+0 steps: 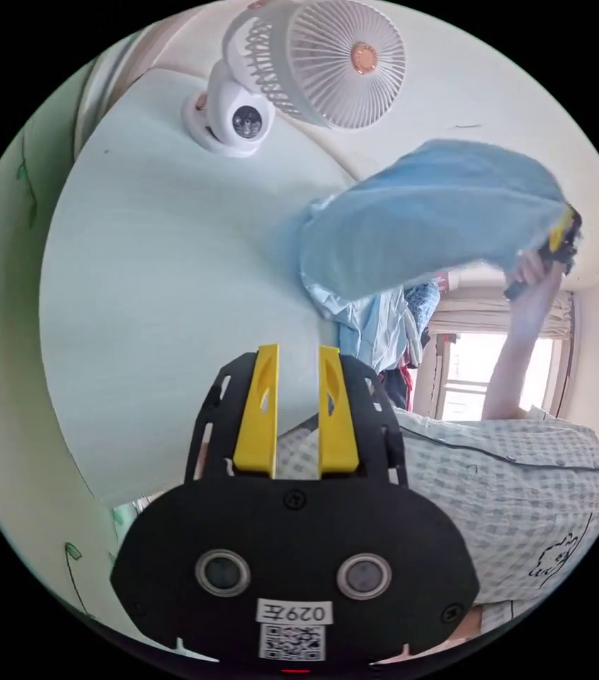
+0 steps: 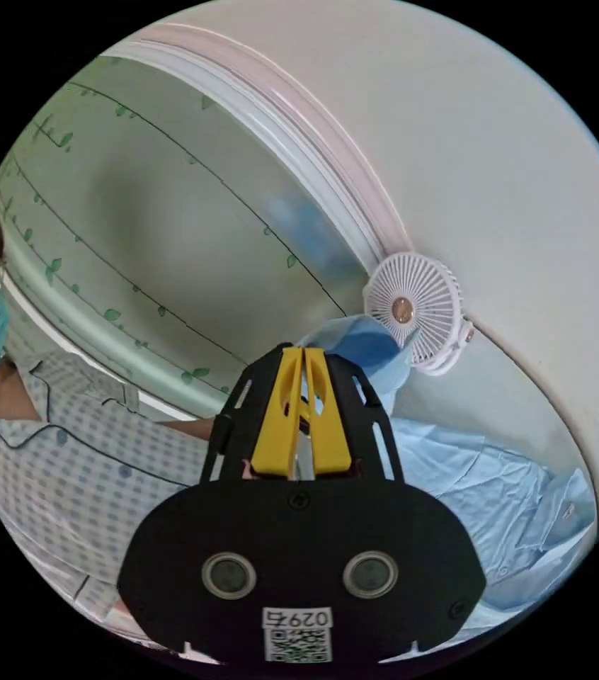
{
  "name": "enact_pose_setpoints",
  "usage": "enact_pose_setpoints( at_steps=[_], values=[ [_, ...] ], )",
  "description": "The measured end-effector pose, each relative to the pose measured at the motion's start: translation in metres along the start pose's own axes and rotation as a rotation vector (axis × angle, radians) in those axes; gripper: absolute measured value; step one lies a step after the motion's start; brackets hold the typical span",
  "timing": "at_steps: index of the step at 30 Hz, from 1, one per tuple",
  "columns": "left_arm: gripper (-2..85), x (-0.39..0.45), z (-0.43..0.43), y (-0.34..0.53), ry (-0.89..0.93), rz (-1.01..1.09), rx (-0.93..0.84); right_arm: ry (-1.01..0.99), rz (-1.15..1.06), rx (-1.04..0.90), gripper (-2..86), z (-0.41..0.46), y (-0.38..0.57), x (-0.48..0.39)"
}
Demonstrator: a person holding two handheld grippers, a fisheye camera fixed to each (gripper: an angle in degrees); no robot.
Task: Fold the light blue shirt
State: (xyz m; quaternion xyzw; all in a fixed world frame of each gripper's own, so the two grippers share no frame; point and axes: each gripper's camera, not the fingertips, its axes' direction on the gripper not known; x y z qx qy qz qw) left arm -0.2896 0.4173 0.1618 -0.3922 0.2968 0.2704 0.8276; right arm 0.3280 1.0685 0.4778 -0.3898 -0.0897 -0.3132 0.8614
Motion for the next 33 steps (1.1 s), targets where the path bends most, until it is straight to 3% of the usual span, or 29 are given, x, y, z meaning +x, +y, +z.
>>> enact_pose_setpoints(
  at_steps=[4, 8, 12, 14, 17, 19, 22, 25, 27, 33],
  values=[
    [19.8, 0.012, 0.029, -0.036, -0.007, 0.049, -0.073, -0.045, -0.146, 0.092, -0.2, -0.052, -0.001, -0.042],
    [19.9, 0.048, 0.05, -0.062, 0.11, 0.143, -0.076, -0.097, -0.266, 0.085, -0.2, -0.095, 0.01, -0.071],
    [17.9, 0.104, 0.084, -0.083, 0.053, 0.26, -0.151, 0.123, -0.263, 0.012, -0.2, -0.149, 0.068, -0.122],
    [17.3, 0.118, 0.096, -0.083, 0.019, 0.276, -0.171, 0.221, -0.099, -0.128, -0.1, -0.159, 0.109, -0.13],
    [16.7, 0.125, 0.114, -0.079, 0.022, 0.285, -0.218, 0.26, 0.397, -0.312, 0.1, -0.163, 0.211, -0.107],
    [16.6, 0.124, 0.116, -0.074, 0.039, 0.268, -0.221, 0.221, 0.778, -0.212, 0.2, -0.172, 0.312, -0.087],
    [16.6, 0.126, 0.105, -0.074, -0.006, 0.241, -0.193, 0.184, 1.009, 0.035, 1.0, -0.172, 0.405, -0.082],
    [16.7, 0.132, 0.105, -0.086, -0.055, 0.226, -0.206, 0.345, 1.22, 0.097, 6.5, -0.153, 0.461, -0.072],
    [16.9, 0.14, 0.114, -0.096, -0.075, 0.228, -0.242, 0.334, 1.291, 0.141, 12.7, -0.136, 0.48, -0.06],
    [18.2, 0.197, 0.166, -0.136, -0.325, 0.293, -0.314, 0.366, 1.27, 0.272, 15.1, -0.099, 0.47, -0.013]
  ],
)
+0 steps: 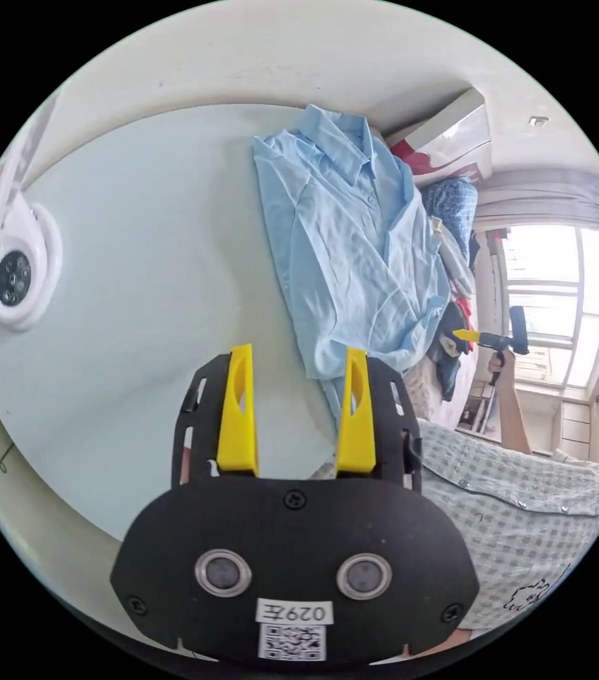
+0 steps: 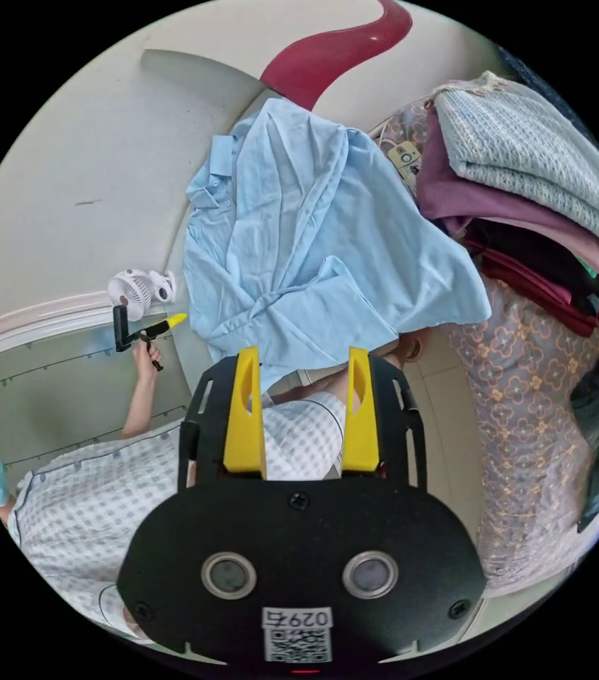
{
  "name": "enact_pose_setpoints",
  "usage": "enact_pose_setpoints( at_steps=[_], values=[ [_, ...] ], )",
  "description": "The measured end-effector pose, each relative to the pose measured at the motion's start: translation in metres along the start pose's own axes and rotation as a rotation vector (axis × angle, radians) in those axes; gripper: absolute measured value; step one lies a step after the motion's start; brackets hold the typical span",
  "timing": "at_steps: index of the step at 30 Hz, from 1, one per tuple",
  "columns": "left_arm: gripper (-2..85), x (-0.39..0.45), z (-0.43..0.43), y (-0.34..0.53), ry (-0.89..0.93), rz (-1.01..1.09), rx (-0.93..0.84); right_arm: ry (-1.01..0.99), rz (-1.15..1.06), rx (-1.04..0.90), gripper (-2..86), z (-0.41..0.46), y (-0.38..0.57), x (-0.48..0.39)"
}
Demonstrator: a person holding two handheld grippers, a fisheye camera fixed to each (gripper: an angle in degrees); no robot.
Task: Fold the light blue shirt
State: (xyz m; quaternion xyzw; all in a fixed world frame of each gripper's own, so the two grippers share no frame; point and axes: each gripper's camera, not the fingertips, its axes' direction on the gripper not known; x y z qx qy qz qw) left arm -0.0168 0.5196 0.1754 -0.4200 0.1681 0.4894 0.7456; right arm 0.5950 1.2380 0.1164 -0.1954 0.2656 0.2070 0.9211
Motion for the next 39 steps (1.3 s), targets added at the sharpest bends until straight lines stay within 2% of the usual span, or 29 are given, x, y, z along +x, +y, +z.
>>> enact_pose_setpoints(
  at_steps=[4, 7, 11, 14, 18, 21, 23, 25, 26, 28, 31, 35, 39],
  values=[
    [17.6, 0.024, 0.013, -0.056, -0.13, -0.029, -0.028, 0.096, -0.06, -0.121, 14.2, 0.043, -0.041, -0.03],
    [15.0, 0.037, 0.013, -0.08, -0.044, -0.064, -0.022, 0.21, -0.131, -0.173, 12.5, 0.067, -0.055, -0.055],
    [0.5, 0.049, 0.037, -0.097, -0.039, -0.062, -0.106, 0.303, -0.203, -0.263, 4.2, 0.093, -0.066, -0.074],
    [-0.6, 0.05, 0.03, -0.099, -0.129, -0.092, -0.083, 0.341, -0.329, -0.182, 1.3, 0.074, -0.076, -0.108],
    [-0.9, 0.028, -0.019, -0.093, -0.251, -0.193, 0.035, 0.073, -0.645, 0.018, 0.7, -0.007, -0.088, -0.177],
    [-0.8, 0.025, -0.052, -0.084, -0.256, -0.198, 0.127, 0.036, -0.782, 0.153, 1.0, -0.056, -0.063, -0.204],
    [-0.6, 0.028, -0.06, -0.079, -0.218, -0.182, 0.164, 0.061, -0.701, 0.111, 1.6, -0.051, -0.058, -0.191],
    [0.4, 0.034, -0.057, -0.073, -0.247, -0.163, 0.144, 0.041, -0.514, -0.114, 3.1, -0.006, -0.061, -0.142],
    [1.5, 0.036, -0.055, -0.07, -0.26, -0.162, 0.139, 0.008, -0.465, -0.181, 3.6, 0.007, -0.06, -0.127],
    [6.5, 0.041, -0.05, -0.052, -0.282, -0.159, 0.129, -0.184, -0.279, -0.318, 8.3, 0.041, -0.041, -0.075],
    [13.7, 0.046, -0.047, -0.014, -0.281, -0.17, 0.141, -0.271, -0.152, -0.2, 8.4, 0.033, -0.004, -0.043],
    [16.6, 0.05, -0.026, 0.021, -0.286, -0.124, 0.076, -0.195, -0.033, -0.04, 9.4, 0.01, 0.015, -0.023],
    [18.3, 0.061, 0.01, 0.011, -0.406, 0.015, -0.061, -0.132, -0.005, 0.055, 7.9, 0.006, -0.01, -0.021]
  ],
)
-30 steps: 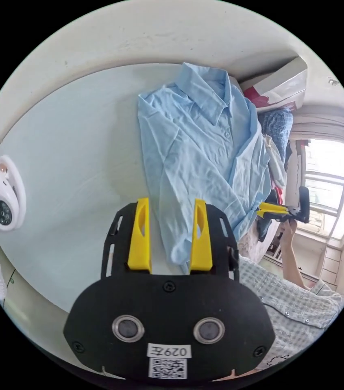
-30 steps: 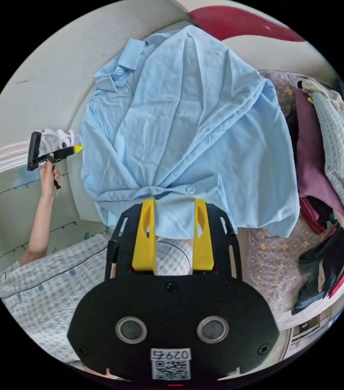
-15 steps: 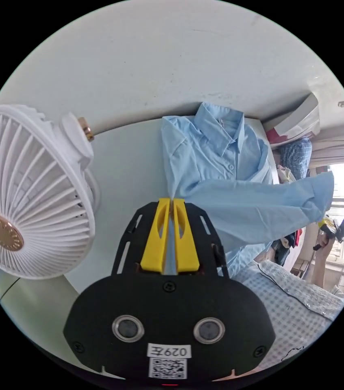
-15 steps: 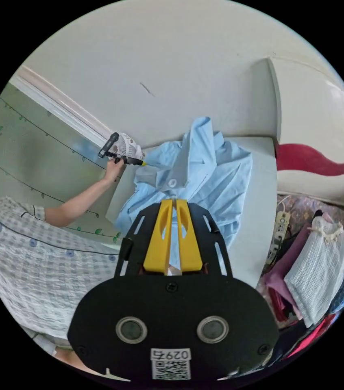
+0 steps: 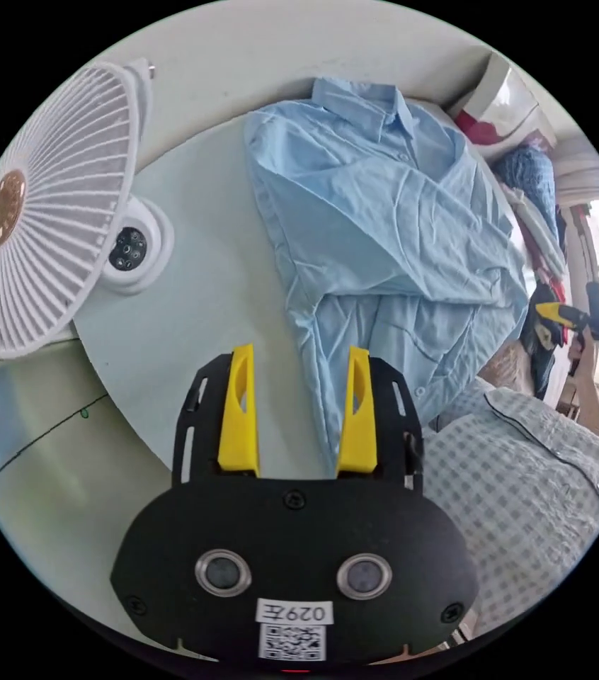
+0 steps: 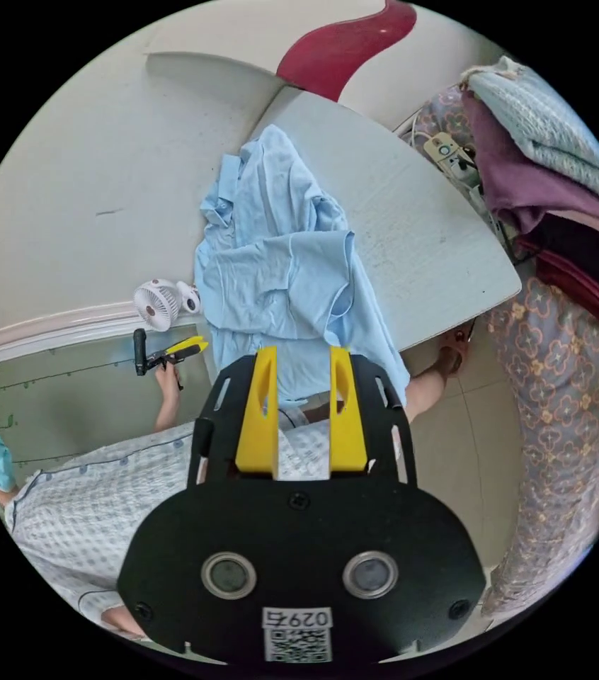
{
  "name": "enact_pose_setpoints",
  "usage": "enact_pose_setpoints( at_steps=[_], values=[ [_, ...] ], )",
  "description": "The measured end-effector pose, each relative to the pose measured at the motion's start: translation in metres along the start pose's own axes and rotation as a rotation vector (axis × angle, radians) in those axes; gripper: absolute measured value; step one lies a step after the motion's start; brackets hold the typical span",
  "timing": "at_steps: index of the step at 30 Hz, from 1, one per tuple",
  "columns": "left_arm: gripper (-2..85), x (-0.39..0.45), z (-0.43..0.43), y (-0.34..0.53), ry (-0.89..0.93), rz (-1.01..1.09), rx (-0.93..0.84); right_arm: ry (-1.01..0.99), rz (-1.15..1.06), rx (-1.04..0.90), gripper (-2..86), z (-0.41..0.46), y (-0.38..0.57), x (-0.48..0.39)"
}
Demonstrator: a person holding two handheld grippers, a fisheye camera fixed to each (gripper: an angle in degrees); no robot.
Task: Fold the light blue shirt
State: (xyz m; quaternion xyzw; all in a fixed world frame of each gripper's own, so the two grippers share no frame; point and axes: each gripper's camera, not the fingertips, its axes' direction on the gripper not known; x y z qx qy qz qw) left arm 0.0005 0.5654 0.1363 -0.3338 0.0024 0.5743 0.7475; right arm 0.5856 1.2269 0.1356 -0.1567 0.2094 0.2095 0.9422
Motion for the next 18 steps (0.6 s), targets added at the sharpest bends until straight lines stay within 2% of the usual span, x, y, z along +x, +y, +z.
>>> enact_pose_setpoints(
  at_steps=[5, 8, 11, 13, 17, 18],
  values=[
    [15.3, 0.013, 0.019, -0.042, -0.071, 0.117, -0.032, 0.074, -0.002, -0.074, 2.3, 0.031, -0.045, -0.013],
    [4.8, 0.011, 0.029, -0.053, -0.117, 0.155, -0.076, 0.167, -0.034, -0.186, 0.8, 0.052, -0.053, -0.038],
    [0.0, -0.003, 0.015, -0.036, -0.12, 0.118, 0.032, 0.16, -0.067, -0.115, 0.1, 0.034, -0.03, -0.076],
    [-0.7, -0.026, 0.007, -0.017, -0.031, 0.043, 0.106, 0.005, -0.053, -0.103, -0.1, 0.021, -0.002, -0.09],
    [-0.6, -0.073, 0.02, 0.0, 0.174, -0.066, 0.131, 0.011, 0.071, -0.233, 0.0, 0.039, 0.022, -0.065],
    [-0.3, -0.087, 0.026, 0.003, 0.239, -0.089, 0.132, -0.029, 0.092, -0.327, 0.0, 0.053, 0.024, -0.049]
  ],
)
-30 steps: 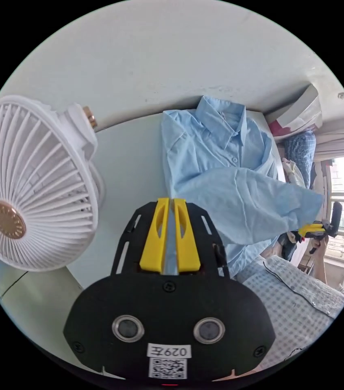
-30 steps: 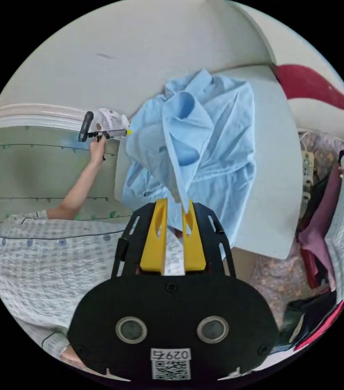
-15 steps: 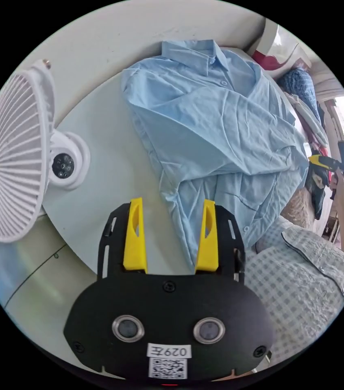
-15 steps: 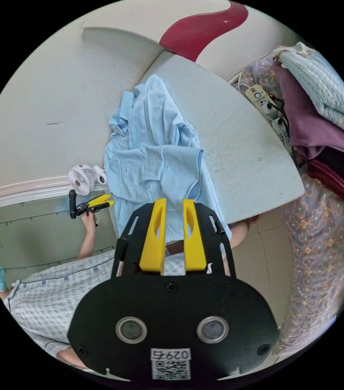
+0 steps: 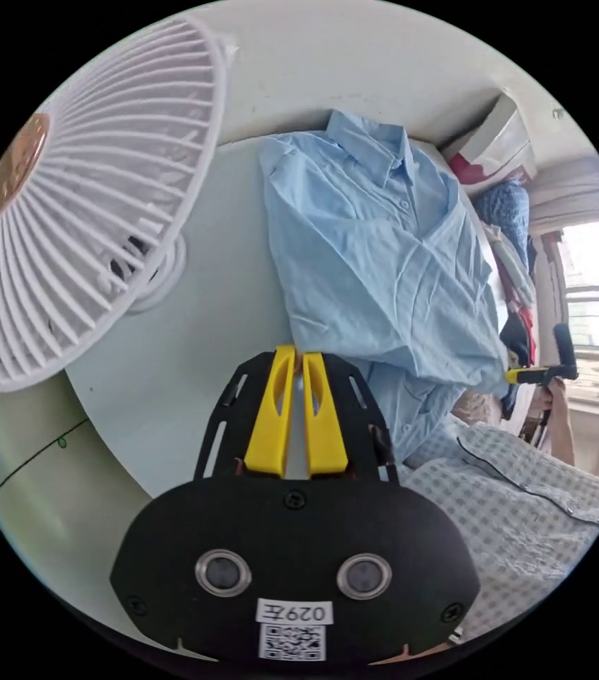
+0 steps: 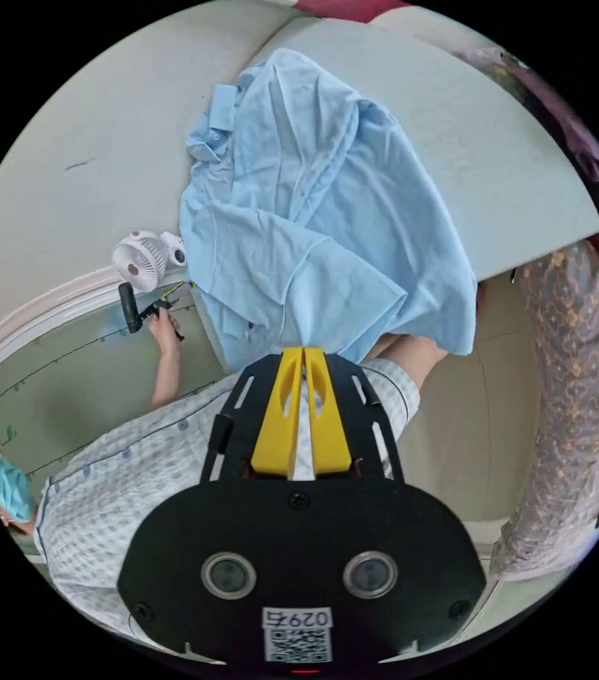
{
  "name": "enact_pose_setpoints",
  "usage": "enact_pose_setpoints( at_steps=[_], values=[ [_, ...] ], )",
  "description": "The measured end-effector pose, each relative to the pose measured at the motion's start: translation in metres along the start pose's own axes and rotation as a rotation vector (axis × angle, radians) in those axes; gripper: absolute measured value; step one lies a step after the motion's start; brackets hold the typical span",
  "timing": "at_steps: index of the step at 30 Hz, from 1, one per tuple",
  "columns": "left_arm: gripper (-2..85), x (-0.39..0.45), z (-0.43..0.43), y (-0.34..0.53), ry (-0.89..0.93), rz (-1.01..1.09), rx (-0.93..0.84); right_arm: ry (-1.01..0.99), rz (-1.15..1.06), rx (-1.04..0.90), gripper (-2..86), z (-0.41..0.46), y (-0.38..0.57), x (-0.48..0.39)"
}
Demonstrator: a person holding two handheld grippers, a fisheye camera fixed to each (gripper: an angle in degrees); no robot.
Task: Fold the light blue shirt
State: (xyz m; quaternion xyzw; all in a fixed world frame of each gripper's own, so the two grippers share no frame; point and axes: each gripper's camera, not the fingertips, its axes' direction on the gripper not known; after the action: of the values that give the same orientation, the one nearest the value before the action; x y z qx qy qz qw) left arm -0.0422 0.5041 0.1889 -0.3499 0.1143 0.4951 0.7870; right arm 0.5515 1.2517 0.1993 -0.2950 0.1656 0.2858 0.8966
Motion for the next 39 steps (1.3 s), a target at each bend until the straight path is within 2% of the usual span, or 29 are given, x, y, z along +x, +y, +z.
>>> enact_pose_setpoints(
  at_steps=[2, 4, 7, 11, 14, 16, 21, 22, 23, 25, 28, 30, 34, 37, 39],
  values=[
    [0.6, -0.022, 0.001, 0.005, 0.093, -0.035, 0.012, -0.132, -0.006, -0.094, 0.2, 0.009, -0.002, 0.014],
    [5.3, -0.046, -0.008, 0.021, 0.266, -0.061, 0.095, -0.189, -0.049, -0.031, 0.0, -0.008, 0.005, 0.007],
    [7.6, -0.067, -0.015, 0.052, 0.419, -0.1, 0.162, -0.027, -0.082, 0.029, -0.2, -0.034, 0.003, -0.016],
    [2.1, -0.064, -0.022, 0.091, 0.409, -0.131, 0.255, 0.032, -0.142, 0.046, -0.3, -0.037, -0.023, -0.048],
    [-0.5, -0.028, -0.006, 0.079, 0.258, -0.072, 0.232, 0.135, -0.199, -0.005, -0.4, -0.02, -0.061, -0.083],
    [-0.8, 0.017, 0.029, 0.043, 0.081, 0.061, 0.083, 0.327, -0.264, -0.048, -0.4, -0.001, -0.089, -0.117],
    [-1.0, 0.065, 0.115, 0.001, -0.252, 0.188, -0.156, 0.681, -0.444, -0.167, -0.4, 0.041, -0.121, -0.162],
    [-1.0, 0.067, 0.112, 0.004, -0.321, 0.185, -0.096, 0.724, -0.475, -0.163, -0.4, 0.04, -0.124, -0.167],
    [-1.0, 0.065, 0.115, 0.004, -0.358, 0.171, -0.121, 0.745, -0.482, -0.157, -0.4, 0.039, -0.125, -0.168],
    [-1.0, 0.054, 0.105, 0.006, -0.289, 0.148, -0.097, 0.845, -0.535, -0.115, -0.5, 0.033, -0.131, -0.174],
    [-1.0, 0.023, 0.094, -0.001, -0.064, 0.009, -0.114, 0.825, -0.514, -0.165, -0.5, 0.021, -0.158, -0.176],
    [-1.0, 0.016, 0.077, 0.003, -0.013, -0.051, -0.075, 0.842, -0.528, -0.174, -0.5, 0.01, -0.162, -0.178],
    [-1.0, 0.035, 0.033, 0.041, 0.061, -0.104, 0.069, 0.766, -0.593, -0.092, -0.5, -0.036, -0.129, -0.178],
    [-1.0, 0.061, 0.048, 0.055, 0.182, -0.108, 0.038, 0.723, -0.573, -0.132, -0.5, -0.043, -0.113, -0.156],
    [-1.0, 0.073, 0.07, 0.055, 0.265, -0.117, 0.005, 0.761, -0.556, -0.165, -0.5, -0.035, -0.111, -0.141]
  ],
)
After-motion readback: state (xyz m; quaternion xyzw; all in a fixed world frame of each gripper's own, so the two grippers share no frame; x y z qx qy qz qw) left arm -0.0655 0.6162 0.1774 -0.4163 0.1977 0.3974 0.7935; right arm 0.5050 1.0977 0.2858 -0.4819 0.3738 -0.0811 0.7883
